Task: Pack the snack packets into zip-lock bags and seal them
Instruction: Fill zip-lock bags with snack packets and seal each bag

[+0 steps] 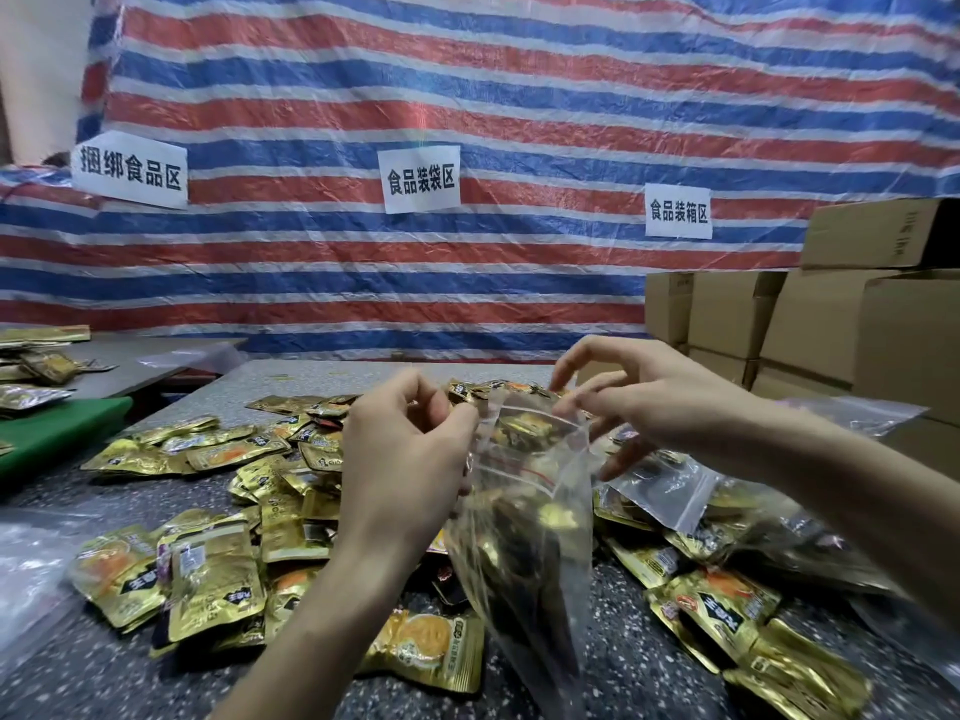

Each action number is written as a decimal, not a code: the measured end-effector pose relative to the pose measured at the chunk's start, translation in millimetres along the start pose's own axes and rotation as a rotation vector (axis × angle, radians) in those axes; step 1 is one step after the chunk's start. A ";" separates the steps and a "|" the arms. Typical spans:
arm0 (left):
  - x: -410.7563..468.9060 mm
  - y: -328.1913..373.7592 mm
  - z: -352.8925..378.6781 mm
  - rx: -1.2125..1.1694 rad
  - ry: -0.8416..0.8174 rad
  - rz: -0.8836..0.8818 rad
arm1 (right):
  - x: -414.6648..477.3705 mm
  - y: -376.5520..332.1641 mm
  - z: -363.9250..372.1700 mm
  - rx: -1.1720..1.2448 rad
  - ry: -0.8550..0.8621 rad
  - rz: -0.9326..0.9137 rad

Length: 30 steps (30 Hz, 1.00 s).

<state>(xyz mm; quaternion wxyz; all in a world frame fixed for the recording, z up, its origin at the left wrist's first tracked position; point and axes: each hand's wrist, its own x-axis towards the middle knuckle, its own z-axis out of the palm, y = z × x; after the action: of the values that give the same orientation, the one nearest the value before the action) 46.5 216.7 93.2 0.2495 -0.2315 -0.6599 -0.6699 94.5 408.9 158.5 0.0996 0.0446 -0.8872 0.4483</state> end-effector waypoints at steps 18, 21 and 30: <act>20.1 -75.0 -17.3 -0.283 -0.348 -0.434 | -26.0 -2.9 25.7 -0.263 -0.075 -0.230; 11.1 -73.0 -18.5 -0.576 -0.537 -0.450 | -26.9 -1.3 28.6 -0.169 -0.041 -0.246; -5.2 -77.0 -16.0 -0.525 -0.548 -0.204 | -24.5 19.6 15.8 0.033 0.116 -0.119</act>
<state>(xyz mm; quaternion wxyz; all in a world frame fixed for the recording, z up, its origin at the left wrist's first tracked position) 1.5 201.2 30.3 -0.0714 -0.3909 -0.5279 -0.7506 112.9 407.6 128.7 0.1764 0.0727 -0.8682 0.4581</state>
